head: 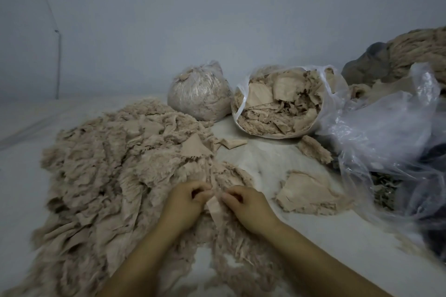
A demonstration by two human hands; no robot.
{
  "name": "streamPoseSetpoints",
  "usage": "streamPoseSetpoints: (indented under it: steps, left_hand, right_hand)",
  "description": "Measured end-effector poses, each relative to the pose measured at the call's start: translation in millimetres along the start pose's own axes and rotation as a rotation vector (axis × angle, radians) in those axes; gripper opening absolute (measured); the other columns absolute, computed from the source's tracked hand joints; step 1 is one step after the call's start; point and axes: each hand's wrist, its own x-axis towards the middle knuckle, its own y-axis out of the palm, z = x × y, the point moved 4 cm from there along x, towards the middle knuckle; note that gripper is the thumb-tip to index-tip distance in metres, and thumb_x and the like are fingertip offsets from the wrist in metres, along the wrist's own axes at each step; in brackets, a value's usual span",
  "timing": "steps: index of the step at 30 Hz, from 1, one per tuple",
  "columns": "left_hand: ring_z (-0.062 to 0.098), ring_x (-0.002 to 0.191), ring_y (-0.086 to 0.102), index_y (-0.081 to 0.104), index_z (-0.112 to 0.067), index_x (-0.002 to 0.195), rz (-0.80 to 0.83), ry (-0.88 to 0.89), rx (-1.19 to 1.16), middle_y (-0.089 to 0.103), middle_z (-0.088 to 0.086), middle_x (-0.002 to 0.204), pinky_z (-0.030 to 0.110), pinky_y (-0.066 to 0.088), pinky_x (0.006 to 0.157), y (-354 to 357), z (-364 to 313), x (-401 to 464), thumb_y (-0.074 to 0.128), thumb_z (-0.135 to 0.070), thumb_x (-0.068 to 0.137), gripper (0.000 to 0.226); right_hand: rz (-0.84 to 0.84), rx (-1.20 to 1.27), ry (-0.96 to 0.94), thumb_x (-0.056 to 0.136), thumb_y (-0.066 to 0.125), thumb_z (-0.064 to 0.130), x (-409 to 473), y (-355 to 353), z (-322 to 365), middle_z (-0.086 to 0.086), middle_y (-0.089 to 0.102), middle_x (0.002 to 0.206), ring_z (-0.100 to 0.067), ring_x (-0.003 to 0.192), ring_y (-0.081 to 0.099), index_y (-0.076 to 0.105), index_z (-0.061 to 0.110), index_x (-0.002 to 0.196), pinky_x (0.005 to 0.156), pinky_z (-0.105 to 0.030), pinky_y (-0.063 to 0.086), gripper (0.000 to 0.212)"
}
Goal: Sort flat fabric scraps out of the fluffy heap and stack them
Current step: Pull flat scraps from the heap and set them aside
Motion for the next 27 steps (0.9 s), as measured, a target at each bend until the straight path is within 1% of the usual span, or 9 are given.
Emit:
streamPoseSetpoints:
  steps: [5,10,12,14,16,18,22,24,27]
  left_hand:
    - [-0.005,0.080,0.061,0.075,-0.023,0.083,0.297,0.302,0.042,0.065,-0.024,0.078,0.012,0.045,0.075,21,-27,-26,0.066,-0.015,0.085,0.012]
    - [0.008,0.107,0.045,0.060,-0.022,0.120,-0.139,0.250,0.238,0.051,-0.011,0.113,0.022,0.038,0.093,-9,-14,-20,0.072,-0.036,0.078,0.045]
    - [0.011,0.102,0.050,0.058,-0.020,0.121,-0.089,0.068,0.222,0.054,-0.007,0.110,0.025,0.043,0.091,-18,-1,-13,0.071,-0.025,0.081,0.043]
    - [0.011,0.076,0.059,0.069,-0.024,0.091,-0.029,-0.035,-0.041,0.065,-0.006,0.085,0.030,0.051,0.075,-21,0,-12,0.069,-0.011,0.083,0.016]
    - [0.011,0.070,0.062,0.067,-0.029,0.075,-0.072,-0.003,-0.136,0.068,-0.007,0.078,0.031,0.053,0.072,-23,-4,-13,0.069,-0.009,0.083,0.022]
    - [0.005,0.078,0.061,0.069,-0.026,0.085,-0.140,0.069,-0.079,0.065,-0.011,0.089,0.024,0.050,0.077,-25,-8,-12,0.066,-0.013,0.086,0.013]
    - [0.011,0.097,0.053,0.050,-0.015,0.131,-0.093,-0.024,0.140,0.053,0.000,0.123,0.016,0.039,0.077,-31,-19,7,0.059,-0.024,0.089,0.044]
    - [0.014,0.086,0.055,0.050,-0.015,0.127,0.016,-0.204,0.132,0.060,0.002,0.109,0.024,0.045,0.072,-34,-16,19,0.062,-0.028,0.087,0.044]
    - [0.012,0.057,0.045,0.057,-0.018,0.079,0.150,-0.253,0.172,0.051,-0.002,0.064,0.023,0.034,0.051,-31,-10,23,0.063,-0.028,0.086,0.014]
  right_hand:
    - [0.022,0.642,0.243,0.094,0.058,0.036,4,5,7,-0.002,0.055,0.060,-0.015,0.060,0.051,0.056,0.012,0.067,0.059,-0.026,0.044,0.037]
    - [-0.161,0.803,0.311,0.096,0.056,0.016,0,-4,-2,-0.004,0.056,0.059,-0.015,0.052,0.051,0.056,0.010,0.073,0.048,-0.022,0.043,0.023]
    - [-0.232,0.642,0.276,0.094,0.057,0.015,-5,-10,-4,0.000,0.057,0.059,-0.012,0.051,0.053,0.055,0.013,0.076,0.050,-0.023,0.044,0.018]
    - [-0.270,0.403,0.176,0.091,0.058,0.015,-12,-12,-1,0.006,0.057,0.061,-0.009,0.056,0.055,0.056,0.017,0.081,0.056,-0.020,0.044,0.011]
    - [-0.143,0.333,0.058,0.092,0.055,0.014,-18,-5,10,0.010,0.060,0.068,-0.007,0.064,0.058,0.061,0.016,0.088,0.062,-0.019,0.047,0.008]
    - [0.037,0.143,-0.009,0.095,0.048,0.013,-25,4,19,0.006,0.061,0.087,-0.013,0.083,0.056,0.063,0.015,0.094,0.077,-0.024,0.045,0.015]
    - [0.182,-0.143,-0.075,0.095,0.040,0.003,-33,12,20,-0.007,0.056,0.094,-0.018,0.086,0.047,0.052,0.020,0.074,0.063,-0.018,0.031,0.030]
    - [0.180,-0.182,-0.042,0.091,0.041,-0.001,-32,14,19,-0.013,0.058,0.099,-0.020,0.087,0.048,0.060,0.007,0.086,0.066,-0.024,0.031,0.021]
    - [0.047,-0.106,0.038,0.091,0.045,0.010,-24,8,16,-0.005,0.051,0.082,-0.017,0.074,0.046,0.049,0.012,0.069,0.067,-0.030,0.036,0.023]
